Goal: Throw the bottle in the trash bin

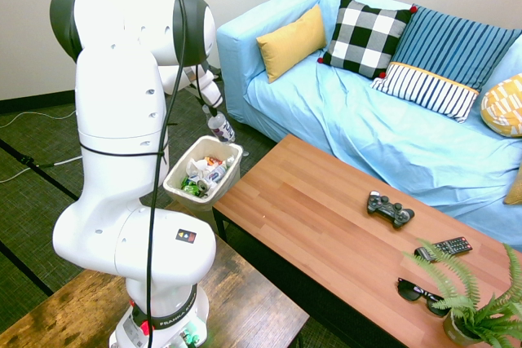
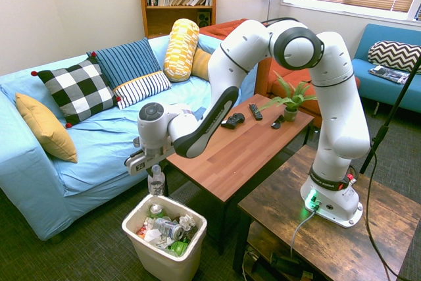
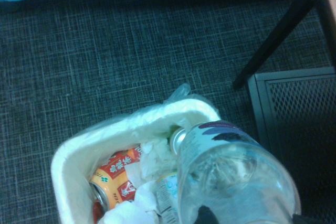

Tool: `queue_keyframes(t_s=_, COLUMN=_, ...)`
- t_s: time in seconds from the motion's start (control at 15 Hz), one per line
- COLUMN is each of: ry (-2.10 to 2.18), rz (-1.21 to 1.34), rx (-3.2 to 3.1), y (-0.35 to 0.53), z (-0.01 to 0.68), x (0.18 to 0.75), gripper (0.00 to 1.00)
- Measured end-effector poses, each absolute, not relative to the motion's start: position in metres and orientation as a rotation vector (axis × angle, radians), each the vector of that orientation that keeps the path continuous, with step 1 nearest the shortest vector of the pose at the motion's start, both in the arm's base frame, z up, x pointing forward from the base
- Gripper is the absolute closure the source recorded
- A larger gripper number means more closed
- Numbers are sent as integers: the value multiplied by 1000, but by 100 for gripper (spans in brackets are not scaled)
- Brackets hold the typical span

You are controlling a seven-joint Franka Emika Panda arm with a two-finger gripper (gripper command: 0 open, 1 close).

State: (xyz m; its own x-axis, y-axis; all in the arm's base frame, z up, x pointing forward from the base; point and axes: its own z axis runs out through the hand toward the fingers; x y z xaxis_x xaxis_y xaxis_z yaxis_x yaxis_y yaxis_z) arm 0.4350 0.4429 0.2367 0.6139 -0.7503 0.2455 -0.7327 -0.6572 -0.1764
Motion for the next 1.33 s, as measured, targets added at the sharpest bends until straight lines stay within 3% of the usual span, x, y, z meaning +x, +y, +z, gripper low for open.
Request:
queue_keyframes(t_s=0.27, ry=1268, rz=-478, rx=-2813, y=467, z=188, x=439, gripper=100)
queue_keyframes(t_s=0.33, ry=1264, rz=-481, rx=-2827, y=471, z=175, x=437, gripper=0)
queue_keyframes(t_s=1.33, ry=1352, rz=-555, rx=-2772, y=484, z=160, x=446, gripper=0)
